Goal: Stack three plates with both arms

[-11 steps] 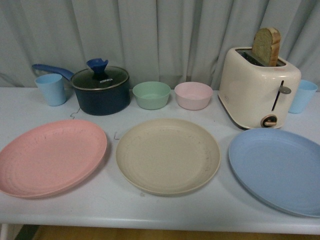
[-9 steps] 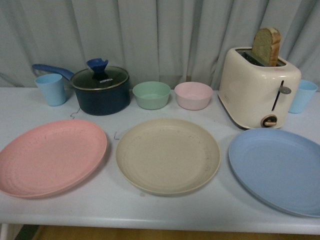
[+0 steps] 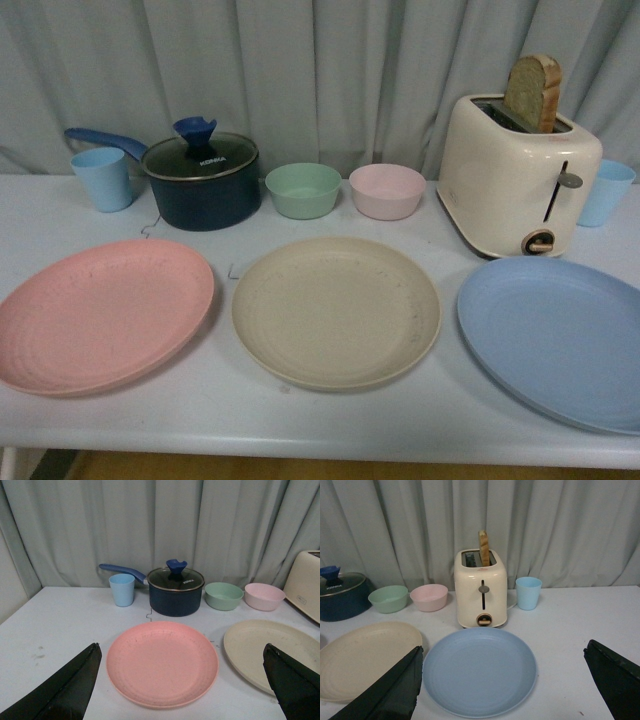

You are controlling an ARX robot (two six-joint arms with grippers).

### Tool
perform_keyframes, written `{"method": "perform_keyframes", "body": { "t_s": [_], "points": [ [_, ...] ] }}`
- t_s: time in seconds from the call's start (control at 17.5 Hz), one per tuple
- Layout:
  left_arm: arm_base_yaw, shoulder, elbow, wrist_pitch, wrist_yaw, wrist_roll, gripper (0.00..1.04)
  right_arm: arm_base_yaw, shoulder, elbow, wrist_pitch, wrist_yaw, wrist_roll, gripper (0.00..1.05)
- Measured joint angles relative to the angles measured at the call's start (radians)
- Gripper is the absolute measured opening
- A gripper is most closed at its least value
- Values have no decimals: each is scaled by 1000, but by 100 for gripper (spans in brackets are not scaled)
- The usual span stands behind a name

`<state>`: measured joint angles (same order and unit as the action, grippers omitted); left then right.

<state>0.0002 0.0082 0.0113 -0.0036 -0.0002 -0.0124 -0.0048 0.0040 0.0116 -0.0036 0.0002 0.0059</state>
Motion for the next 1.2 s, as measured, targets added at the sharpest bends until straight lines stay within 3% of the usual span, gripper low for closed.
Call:
{"method": "perform_keyframes", "body": {
  "t_s": [0.68,0.74,0.8,0.86,1.14,1.2],
  "points": [
    [-3,2,2,-13,-10,2,98,0,0,0,0,0,0,98],
    [-68,100,72,-195,-164,23,98,0,0,0,0,1,0,98],
    [-91,223,129,-269,-254,52,98,0,0,0,0,1,-1,98],
    [-62,353,169,-277,-343,84,98,0,0,0,1,-2,-2,98],
    [92,1017,328,39,-133,89,98,0,0,0,0,0,-2,98],
    [136,1248,444,116,-6,80,98,0,0,0,0,0,-2,98]
  ]
}}
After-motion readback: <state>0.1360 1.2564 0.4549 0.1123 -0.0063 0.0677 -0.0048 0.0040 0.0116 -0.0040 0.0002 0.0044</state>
